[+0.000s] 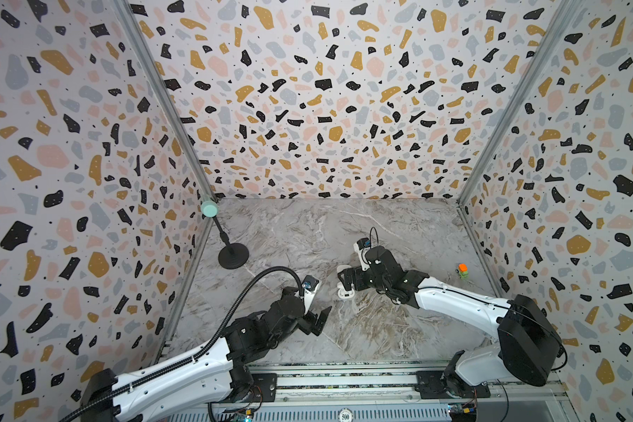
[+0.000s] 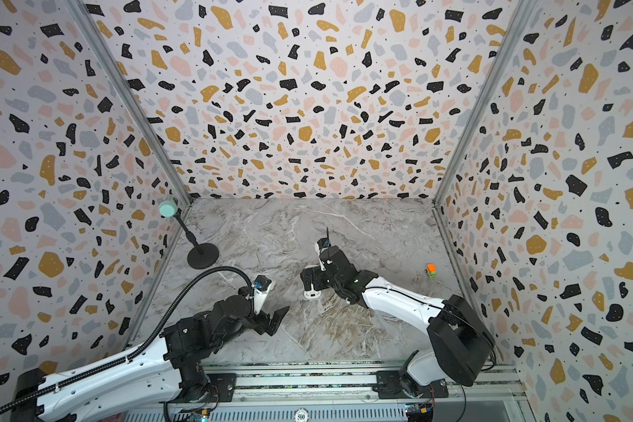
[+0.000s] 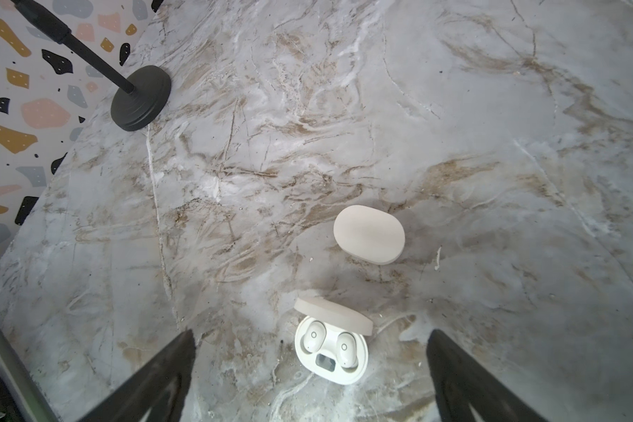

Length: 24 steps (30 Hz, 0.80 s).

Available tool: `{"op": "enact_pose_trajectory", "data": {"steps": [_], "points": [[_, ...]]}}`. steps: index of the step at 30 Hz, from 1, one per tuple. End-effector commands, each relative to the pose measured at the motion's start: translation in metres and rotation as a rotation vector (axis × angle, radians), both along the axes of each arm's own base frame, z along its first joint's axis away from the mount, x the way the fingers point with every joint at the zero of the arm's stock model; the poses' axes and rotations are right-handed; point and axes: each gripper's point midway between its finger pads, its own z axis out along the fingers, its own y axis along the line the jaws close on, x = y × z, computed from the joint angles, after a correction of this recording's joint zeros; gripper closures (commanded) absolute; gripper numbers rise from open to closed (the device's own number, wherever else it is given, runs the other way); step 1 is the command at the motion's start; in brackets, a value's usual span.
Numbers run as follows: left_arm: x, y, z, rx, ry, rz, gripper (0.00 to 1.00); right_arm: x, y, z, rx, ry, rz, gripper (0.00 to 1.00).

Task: Insert the wireless bluetooth earbuds into the charging case
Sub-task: 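Raise the right gripper away from the case while the left arm shifts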

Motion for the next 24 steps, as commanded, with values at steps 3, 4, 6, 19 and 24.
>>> {"op": "enact_pose_trajectory", "data": {"steps": [3, 4, 6, 19, 24], "points": [[-0.003, -0.019, 0.006, -0.032, -0.087, -0.120, 0.00, 0.002, 0.003, 0.014, 0.083, 0.009, 0.108, 0.01], [-0.004, -0.020, 0.004, -0.032, -0.085, -0.130, 0.00, 0.002, 0.004, 0.013, 0.092, 0.021, 0.121, 0.01], [-0.006, -0.021, -0.002, -0.035, -0.077, -0.141, 0.00, 0.003, 0.006, 0.010, 0.093, 0.035, 0.139, 0.01], [0.006, -0.003, 0.005, -0.045, -0.153, -0.037, 0.00, 0.013, 0.018, -0.016, 0.030, 0.128, 0.206, 0.01], [0.008, 0.000, 0.006, -0.037, -0.163, -0.025, 0.00, 0.015, 0.022, -0.019, 0.037, 0.125, 0.221, 0.01]]}}
